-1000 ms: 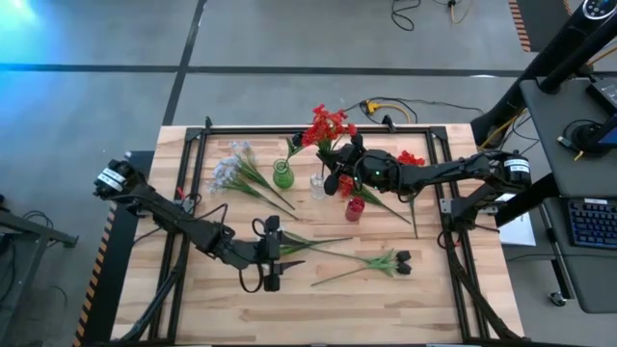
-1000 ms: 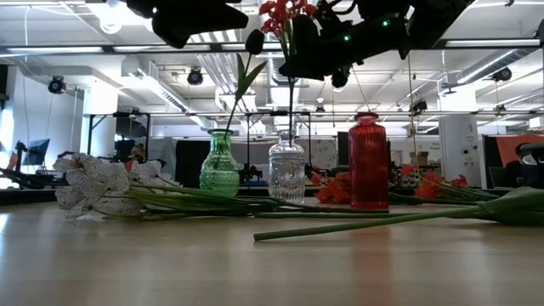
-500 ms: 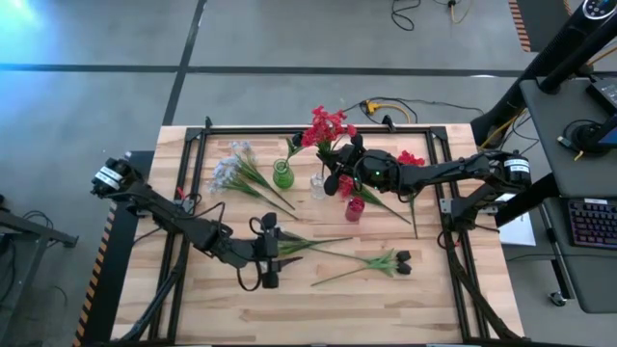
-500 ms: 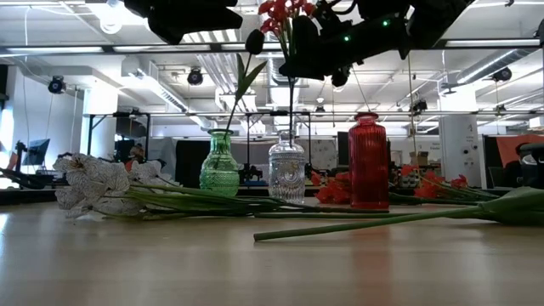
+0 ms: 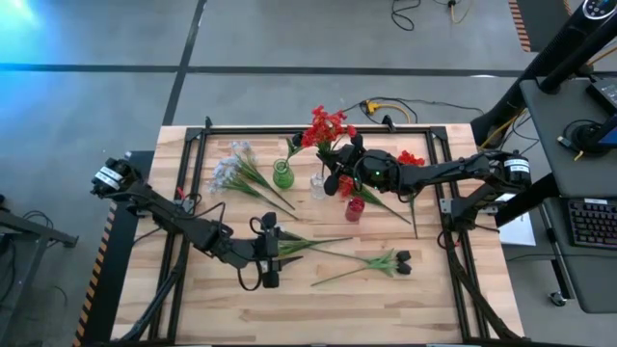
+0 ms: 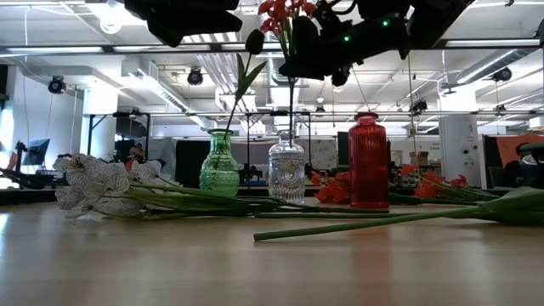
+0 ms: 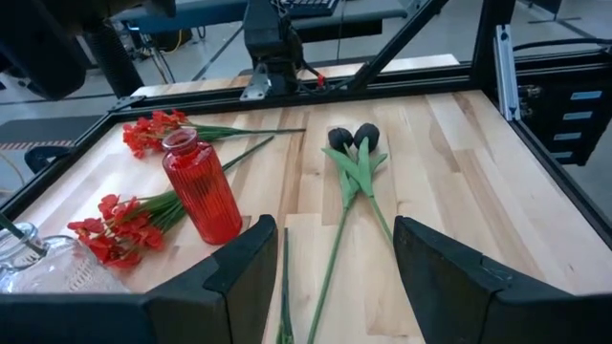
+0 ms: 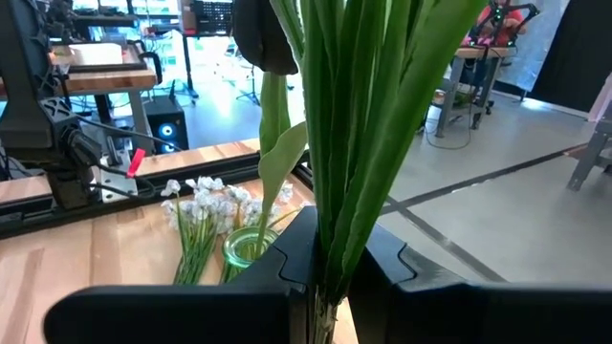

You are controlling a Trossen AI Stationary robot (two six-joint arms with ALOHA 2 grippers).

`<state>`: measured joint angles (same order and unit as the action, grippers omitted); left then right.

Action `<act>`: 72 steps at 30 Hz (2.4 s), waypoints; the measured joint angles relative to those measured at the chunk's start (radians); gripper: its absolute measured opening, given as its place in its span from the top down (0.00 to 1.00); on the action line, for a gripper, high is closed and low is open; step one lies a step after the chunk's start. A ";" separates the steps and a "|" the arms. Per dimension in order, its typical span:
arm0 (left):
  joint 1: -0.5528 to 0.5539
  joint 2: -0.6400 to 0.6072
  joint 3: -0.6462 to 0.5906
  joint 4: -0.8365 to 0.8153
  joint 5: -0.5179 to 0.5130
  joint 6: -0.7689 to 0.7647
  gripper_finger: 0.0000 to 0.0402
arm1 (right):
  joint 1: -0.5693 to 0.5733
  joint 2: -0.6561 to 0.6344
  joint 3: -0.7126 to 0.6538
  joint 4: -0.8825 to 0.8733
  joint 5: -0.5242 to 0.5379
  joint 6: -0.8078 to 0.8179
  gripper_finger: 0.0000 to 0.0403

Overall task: Sort flowers into vase by color
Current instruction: Put the bottom left orange flowers into the transparent vase

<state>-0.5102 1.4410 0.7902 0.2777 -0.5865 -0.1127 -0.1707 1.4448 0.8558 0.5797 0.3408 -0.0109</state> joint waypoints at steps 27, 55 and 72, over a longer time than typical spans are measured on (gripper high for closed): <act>0.001 -0.026 0.000 -0.010 -0.117 0.129 0.52 | 0.000 0.000 0.000 0.000 0.000 0.000 0.92; 0.001 -0.257 -0.125 -0.030 -0.204 0.202 0.52 | 0.000 0.000 -0.039 0.140 0.052 0.052 0.92; 0.002 -0.264 -0.138 -0.031 -0.214 0.186 0.52 | 0.001 0.000 -0.091 0.168 0.040 0.048 0.92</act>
<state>-0.5087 1.1770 0.6521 0.2466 -0.8001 0.0736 -0.1700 1.4448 0.7650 0.7479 0.3813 0.0371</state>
